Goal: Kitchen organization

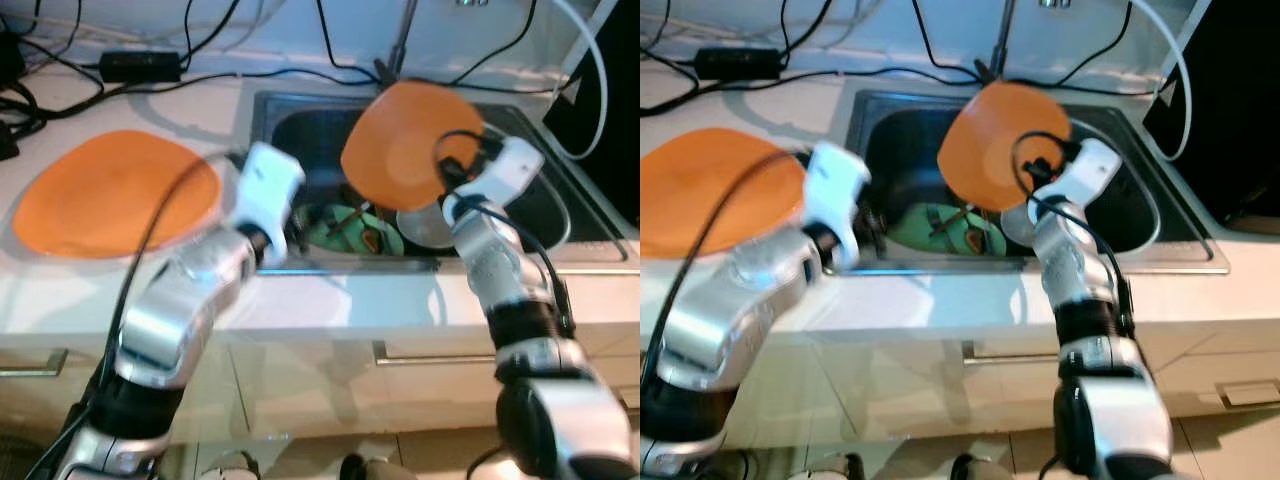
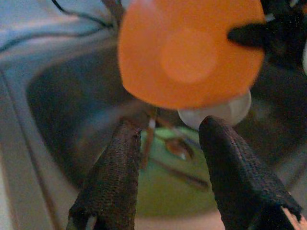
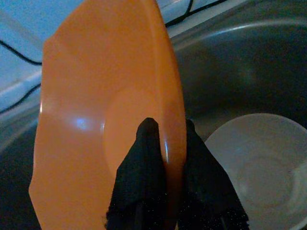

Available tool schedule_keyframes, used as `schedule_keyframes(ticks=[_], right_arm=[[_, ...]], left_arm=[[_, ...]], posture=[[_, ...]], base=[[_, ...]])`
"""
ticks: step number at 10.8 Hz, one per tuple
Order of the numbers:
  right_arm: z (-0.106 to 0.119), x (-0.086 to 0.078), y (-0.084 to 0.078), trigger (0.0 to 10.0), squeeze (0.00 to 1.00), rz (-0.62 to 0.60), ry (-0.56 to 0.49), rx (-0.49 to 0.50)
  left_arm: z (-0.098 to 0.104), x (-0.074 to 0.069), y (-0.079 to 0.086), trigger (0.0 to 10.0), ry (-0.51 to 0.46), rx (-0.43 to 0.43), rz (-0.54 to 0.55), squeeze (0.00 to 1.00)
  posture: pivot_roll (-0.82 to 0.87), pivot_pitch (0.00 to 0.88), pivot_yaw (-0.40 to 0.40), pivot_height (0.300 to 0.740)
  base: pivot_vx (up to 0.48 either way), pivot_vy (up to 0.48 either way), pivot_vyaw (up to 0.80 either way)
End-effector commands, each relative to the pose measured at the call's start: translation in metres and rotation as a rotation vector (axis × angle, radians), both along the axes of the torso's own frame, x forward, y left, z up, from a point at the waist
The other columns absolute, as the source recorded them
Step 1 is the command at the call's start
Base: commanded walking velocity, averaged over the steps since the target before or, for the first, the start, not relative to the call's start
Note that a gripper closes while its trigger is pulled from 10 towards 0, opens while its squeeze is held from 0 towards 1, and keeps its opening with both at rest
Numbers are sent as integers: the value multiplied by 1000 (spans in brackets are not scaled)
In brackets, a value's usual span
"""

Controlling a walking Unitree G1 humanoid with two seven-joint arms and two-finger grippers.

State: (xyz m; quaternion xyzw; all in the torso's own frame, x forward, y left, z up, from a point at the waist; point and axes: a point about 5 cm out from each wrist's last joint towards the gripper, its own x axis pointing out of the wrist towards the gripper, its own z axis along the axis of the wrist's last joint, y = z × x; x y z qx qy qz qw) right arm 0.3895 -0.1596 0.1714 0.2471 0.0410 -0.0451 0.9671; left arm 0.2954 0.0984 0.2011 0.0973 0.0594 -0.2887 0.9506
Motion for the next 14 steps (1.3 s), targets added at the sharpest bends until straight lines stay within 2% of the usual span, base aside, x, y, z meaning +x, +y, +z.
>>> schedule_keyframes(ticks=[1, 2, 4, 7, 11, 12, 13, 14], right_arm=[[13, 7, -1, 10000, 0, 8, -34, -75], [9, 11, 4, 10000, 0, 43, 12, -175], [1, 16, 5, 10000, 0, 60, 79, -249], [-9, 17, 7, 10000, 0, 76, 165, -265], [-17, 16, 12, 10000, 0, 102, 215, -263], [-18, 16, 14, 10000, 914, 113, 219, -265], [-20, 15, 14, 10000, 776, 111, 227, -272], [-20, 15, 14, 10000, 47, 111, 229, -273]], left_arm=[[-4, -6, -5, 10000, 35, 31, -41, 0], [-9, -9, -6, 10000, 58, 48, -52, 0], [-10, -12, -7, 10000, 69, 55, -60, 0], [-10, -14, -8, 10000, 80, 59, -72, 0], [-10, -17, -10, 10000, 86, 59, -78, 0], [-11, -17, -11, 10000, 87, 58, -80, 0], [-11, -18, -11, 10000, 88, 55, -82, 0], [-11, -18, -11, 10000, 88, 54, -83, 0]], posture=[[77, 91, -88, 740], [81, 93, -91, 740], [87, 92, -97, 740], [95, 85, -103, 740], [105, 75, -106, 740], [107, 76, -108, 740], [108, 77, -111, 740], [108, 79, -112, 740]], base=[[0, 0, 0], [0, 0, 0], [0, 0, 0], [0, 0, 0], [0, 0, 0], [0, 0, 0], [0, 0, 0], [0, 0, 0]])
